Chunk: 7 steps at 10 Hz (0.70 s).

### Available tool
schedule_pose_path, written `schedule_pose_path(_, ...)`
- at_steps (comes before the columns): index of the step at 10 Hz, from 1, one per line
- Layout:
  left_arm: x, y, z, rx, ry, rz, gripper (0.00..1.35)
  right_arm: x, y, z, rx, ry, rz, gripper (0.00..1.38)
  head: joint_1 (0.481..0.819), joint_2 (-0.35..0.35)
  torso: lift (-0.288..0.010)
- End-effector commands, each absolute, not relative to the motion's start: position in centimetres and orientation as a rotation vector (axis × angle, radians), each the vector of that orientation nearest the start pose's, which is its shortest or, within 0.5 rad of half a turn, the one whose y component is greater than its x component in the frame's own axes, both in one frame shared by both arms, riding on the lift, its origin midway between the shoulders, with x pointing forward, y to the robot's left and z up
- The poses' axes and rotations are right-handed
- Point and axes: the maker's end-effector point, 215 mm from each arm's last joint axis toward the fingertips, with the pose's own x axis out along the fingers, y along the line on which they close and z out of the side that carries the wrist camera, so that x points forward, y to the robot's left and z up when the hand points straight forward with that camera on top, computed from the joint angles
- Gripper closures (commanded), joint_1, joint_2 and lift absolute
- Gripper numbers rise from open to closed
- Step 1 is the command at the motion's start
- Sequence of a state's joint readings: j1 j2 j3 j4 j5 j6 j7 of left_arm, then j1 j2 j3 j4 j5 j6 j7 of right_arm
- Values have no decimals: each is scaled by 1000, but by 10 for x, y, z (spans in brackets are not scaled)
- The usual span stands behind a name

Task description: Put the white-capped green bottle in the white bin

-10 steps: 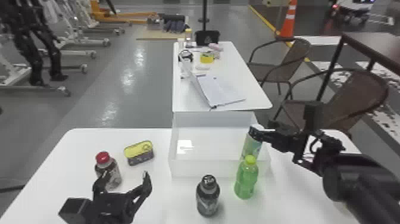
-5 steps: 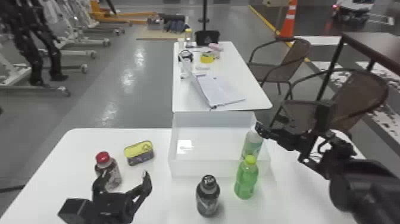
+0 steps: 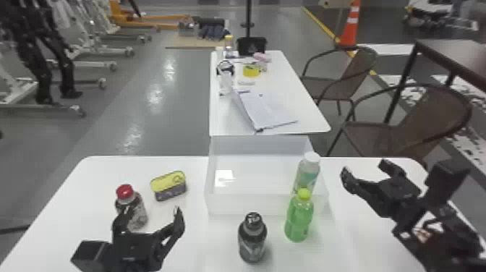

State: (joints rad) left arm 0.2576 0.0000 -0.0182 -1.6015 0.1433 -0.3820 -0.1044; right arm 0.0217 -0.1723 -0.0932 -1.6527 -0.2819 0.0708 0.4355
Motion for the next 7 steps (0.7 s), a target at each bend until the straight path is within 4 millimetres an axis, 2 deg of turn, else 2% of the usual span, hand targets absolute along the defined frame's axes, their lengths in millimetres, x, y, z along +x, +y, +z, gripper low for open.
schedule_pose_path(1, 499, 212, -346, -134, -168, -75, 125, 545, -237, -325, 123, -29, 331, 88, 549, 0, -100)
schedule_pose_path(3, 498, 214, -346, -124, -173, -71, 125, 510, -240, -359, 187, 16, 263, 91, 549, 0, -100)
schedule_pose_path(6, 498, 212, -344, -103, -173, -76, 125, 477, -232, -371, 168, 52, 260, 93, 549, 0, -100)
schedule_pose_path(7, 497, 212, -347, -98, -168, -74, 125, 471, -222, -377, 157, 76, 274, 93, 549, 0, -100)
